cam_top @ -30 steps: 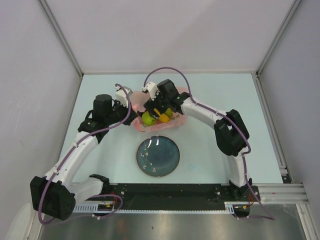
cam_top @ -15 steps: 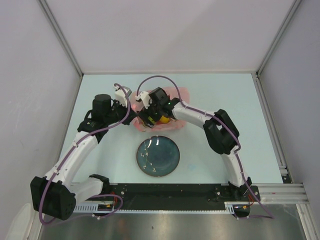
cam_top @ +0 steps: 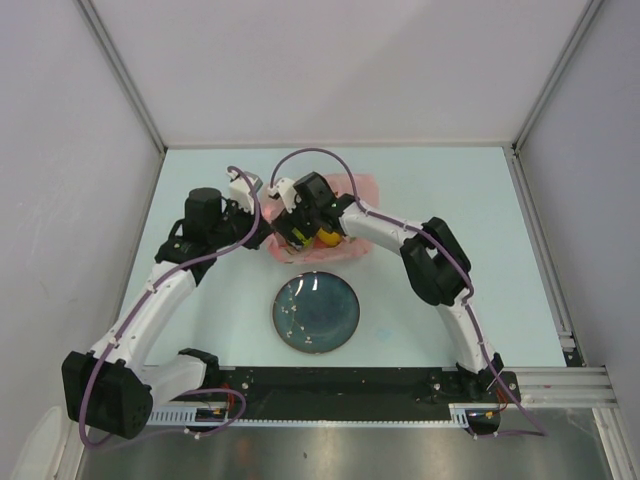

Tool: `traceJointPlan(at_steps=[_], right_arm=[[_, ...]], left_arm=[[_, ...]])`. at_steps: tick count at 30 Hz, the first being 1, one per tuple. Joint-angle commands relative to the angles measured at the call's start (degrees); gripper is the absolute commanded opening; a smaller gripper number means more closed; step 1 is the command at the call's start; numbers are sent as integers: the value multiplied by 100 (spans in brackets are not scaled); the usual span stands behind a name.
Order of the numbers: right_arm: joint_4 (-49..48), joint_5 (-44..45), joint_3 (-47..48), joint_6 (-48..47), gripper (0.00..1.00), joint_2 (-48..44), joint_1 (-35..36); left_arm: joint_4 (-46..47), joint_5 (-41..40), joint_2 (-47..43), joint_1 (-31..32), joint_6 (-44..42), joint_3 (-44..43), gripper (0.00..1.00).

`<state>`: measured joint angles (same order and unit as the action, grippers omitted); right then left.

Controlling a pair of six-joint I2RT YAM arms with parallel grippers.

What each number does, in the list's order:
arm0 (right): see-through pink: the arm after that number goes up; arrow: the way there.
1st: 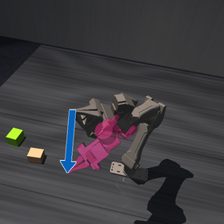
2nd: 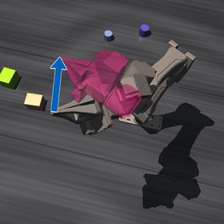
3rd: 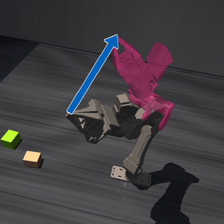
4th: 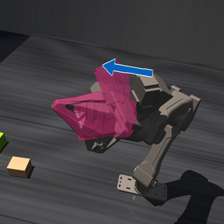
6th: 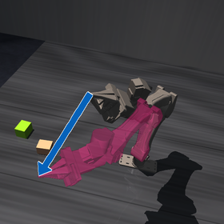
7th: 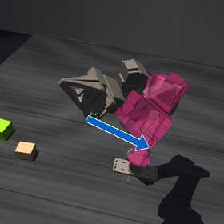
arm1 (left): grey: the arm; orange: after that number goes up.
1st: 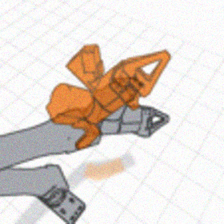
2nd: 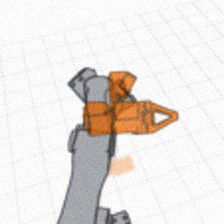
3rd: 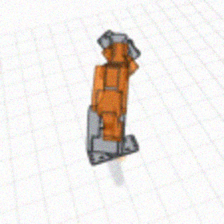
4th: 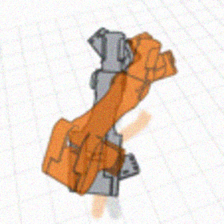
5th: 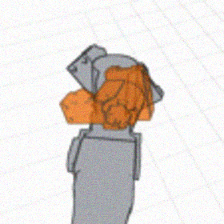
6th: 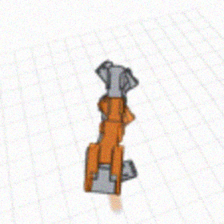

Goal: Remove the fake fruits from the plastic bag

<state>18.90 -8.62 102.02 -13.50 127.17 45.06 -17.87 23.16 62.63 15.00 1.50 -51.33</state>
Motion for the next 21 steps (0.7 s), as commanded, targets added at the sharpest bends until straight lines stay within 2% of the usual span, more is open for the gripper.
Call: traceJointPlan(at_steps=[1,10,11,12,13,14,17,21], right_arm=[[-158,-96,415,84,96,316,82],[-79,71,363,-162,89,334,108],[-88,36,328,-214,84,273,82],[-62,-16,301,-206,73,238,65],[-27,-138,293,-206,66,194,38],[9,-209,301,-206,53,98,-5],[219,-525,231,-189,38,-296,-154],[544,-1192,-23,75,32,-939,-410]], left_arm=[[117,136,21,-59,-9,-228,0],[82,119,65,-94,-97,-351,1],[82,119,74,-94,-114,-377,0],[90,110,91,-103,-115,-395,0],[91,110,91,-112,-123,-404,0],[108,110,109,-112,-132,-439,0],[108,110,135,-121,-141,-457,0],[187,136,144,-121,-141,-404,0]])
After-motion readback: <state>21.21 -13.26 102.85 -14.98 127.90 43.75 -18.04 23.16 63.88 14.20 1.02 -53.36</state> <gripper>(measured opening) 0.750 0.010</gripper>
